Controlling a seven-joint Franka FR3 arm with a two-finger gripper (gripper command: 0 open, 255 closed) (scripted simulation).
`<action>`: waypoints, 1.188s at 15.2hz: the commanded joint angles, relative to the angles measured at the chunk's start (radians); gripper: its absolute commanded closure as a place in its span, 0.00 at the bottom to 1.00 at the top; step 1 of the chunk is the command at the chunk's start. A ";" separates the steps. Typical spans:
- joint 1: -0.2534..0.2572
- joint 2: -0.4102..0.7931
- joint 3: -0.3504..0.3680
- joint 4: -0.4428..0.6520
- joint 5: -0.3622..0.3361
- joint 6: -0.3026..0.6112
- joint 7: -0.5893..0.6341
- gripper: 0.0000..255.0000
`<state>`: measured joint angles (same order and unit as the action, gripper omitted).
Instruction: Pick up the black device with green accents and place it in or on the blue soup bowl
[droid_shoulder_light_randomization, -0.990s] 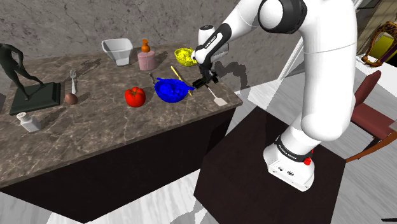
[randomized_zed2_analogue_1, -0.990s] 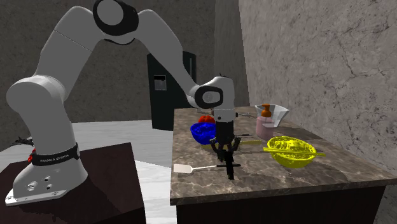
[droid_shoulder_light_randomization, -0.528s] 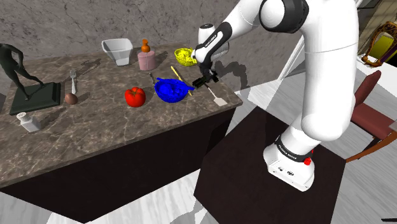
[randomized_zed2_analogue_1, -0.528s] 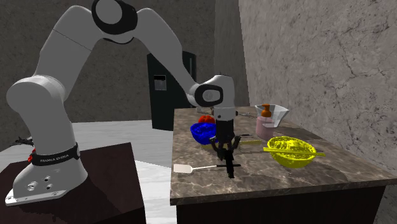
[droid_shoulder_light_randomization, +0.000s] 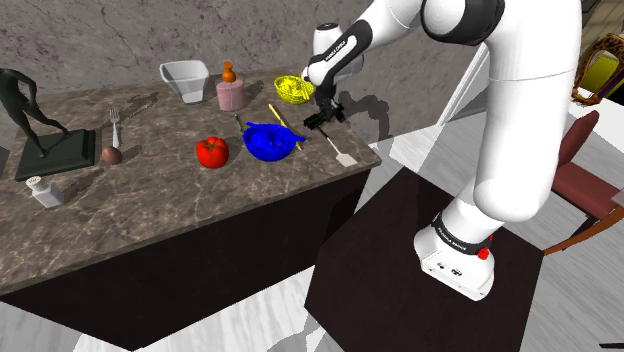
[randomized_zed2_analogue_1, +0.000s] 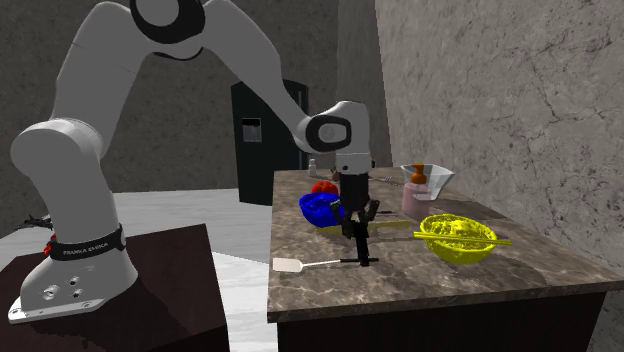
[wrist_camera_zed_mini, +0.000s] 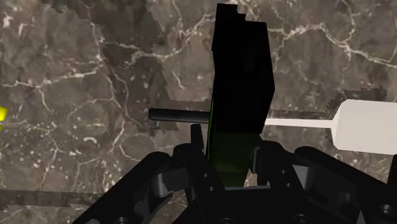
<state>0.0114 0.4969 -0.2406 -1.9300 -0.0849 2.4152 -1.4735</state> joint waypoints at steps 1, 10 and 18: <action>0.003 -0.019 -0.002 0.002 -0.003 -0.021 0.000 1.00; 0.012 -0.099 -0.010 0.018 -0.014 -0.115 -0.005 1.00; 0.018 -0.159 -0.015 0.047 -0.023 -0.204 -0.011 1.00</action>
<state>0.0294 0.3461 -0.2546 -1.8875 -0.1066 2.2244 -1.4818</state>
